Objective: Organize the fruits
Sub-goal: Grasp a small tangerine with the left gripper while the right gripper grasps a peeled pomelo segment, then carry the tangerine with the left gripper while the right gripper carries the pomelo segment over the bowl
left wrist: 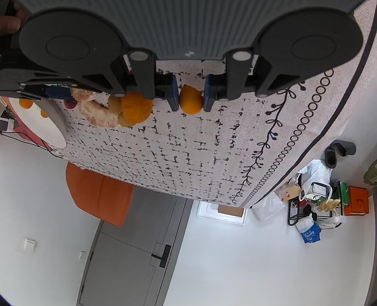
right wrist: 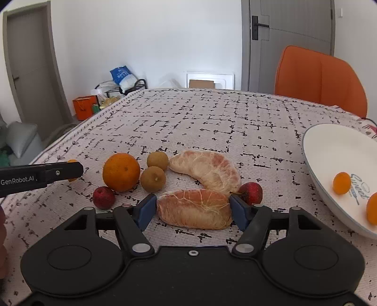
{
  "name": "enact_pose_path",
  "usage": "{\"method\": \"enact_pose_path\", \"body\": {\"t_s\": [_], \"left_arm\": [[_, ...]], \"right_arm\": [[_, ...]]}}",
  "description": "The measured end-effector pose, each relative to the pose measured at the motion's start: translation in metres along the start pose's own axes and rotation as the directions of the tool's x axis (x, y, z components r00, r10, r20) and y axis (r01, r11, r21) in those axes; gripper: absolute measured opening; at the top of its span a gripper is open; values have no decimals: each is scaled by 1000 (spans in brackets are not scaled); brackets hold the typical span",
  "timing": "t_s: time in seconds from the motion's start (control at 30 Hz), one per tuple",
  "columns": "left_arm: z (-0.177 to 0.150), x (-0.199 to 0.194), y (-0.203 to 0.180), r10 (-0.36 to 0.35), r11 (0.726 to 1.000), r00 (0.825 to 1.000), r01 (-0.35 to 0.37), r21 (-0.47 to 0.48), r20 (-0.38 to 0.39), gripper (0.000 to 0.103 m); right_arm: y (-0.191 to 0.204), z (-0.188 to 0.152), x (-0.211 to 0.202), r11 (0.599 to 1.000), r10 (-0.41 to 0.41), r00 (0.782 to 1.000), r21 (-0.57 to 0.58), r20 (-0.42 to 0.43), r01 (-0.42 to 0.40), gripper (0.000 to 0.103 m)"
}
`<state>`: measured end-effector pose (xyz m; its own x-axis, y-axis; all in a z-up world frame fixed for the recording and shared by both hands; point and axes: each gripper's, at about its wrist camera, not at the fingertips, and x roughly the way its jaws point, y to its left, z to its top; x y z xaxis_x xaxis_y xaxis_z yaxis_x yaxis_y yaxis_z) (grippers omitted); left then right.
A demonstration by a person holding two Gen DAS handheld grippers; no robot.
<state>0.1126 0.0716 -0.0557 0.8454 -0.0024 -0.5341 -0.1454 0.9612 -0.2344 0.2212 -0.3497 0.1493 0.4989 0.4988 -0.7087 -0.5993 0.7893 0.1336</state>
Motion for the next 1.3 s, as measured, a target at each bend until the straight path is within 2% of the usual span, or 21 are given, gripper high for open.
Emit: {"method": "enact_pose_path", "body": {"t_s": [0.13, 0.43, 0.77, 1.3], "left_arm": [[4, -5, -7, 0, 1000, 1000, 0, 9, 14, 20], [14, -8, -32, -26, 999, 999, 25, 41, 40, 20], [18, -2, -75, -82, 992, 996, 78, 100, 39, 20], [21, 16, -139, -170, 971, 985, 166, 174, 9, 20]], "right_arm": [[-8, 0, -8, 998, 48, 999, 35, 3, -49, 63], [-23, 6, -38, 997, 63, 996, 46, 69, -66, 62], [-60, 7, -65, 994, 13, 992, 103, 127, -26, 62], [-117, -2, -91, 979, -84, 982, 196, 170, 50, 62]]}}
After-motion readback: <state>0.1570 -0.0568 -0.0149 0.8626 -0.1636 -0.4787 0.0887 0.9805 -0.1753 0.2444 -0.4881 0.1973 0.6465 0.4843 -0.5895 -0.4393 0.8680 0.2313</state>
